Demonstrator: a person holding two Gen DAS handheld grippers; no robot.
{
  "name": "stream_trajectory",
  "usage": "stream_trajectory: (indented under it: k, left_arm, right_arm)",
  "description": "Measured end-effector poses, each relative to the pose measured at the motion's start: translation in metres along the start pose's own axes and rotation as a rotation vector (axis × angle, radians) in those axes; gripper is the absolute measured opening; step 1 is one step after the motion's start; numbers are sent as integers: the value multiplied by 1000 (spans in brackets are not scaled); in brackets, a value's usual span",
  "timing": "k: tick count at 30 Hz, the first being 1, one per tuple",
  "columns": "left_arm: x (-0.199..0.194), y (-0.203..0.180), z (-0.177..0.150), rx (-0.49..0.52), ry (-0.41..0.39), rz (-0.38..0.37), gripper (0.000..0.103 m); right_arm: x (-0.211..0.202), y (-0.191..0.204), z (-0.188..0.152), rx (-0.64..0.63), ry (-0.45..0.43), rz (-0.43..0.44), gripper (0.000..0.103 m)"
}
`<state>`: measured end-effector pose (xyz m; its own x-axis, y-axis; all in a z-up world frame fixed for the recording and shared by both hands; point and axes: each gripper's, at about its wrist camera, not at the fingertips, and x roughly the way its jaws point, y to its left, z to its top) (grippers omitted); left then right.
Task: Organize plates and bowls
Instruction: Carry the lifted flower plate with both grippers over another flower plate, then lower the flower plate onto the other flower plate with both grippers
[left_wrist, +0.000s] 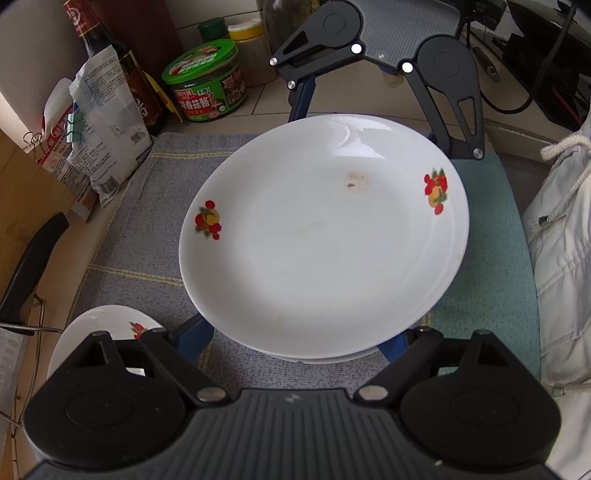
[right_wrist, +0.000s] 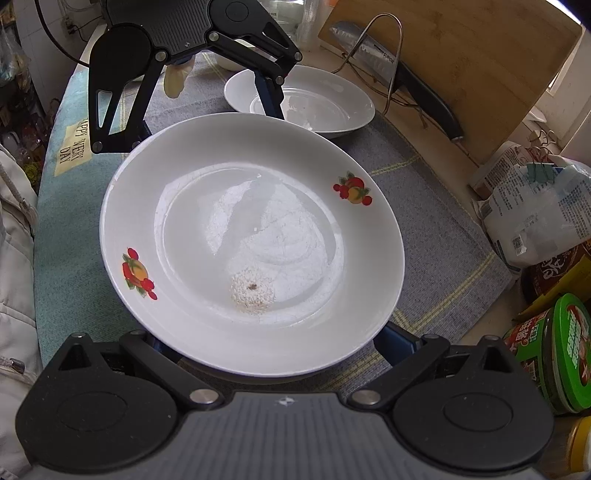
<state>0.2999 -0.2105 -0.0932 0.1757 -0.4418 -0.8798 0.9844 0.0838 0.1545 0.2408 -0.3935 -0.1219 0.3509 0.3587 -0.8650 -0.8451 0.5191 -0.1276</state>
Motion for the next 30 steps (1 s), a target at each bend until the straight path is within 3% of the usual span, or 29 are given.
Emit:
stream_trajectory:
  k: [30]
  left_arm:
    - [0,12,3,11,67,-86,93]
  right_arm:
    - [5,-6,7,5,45,31,103]
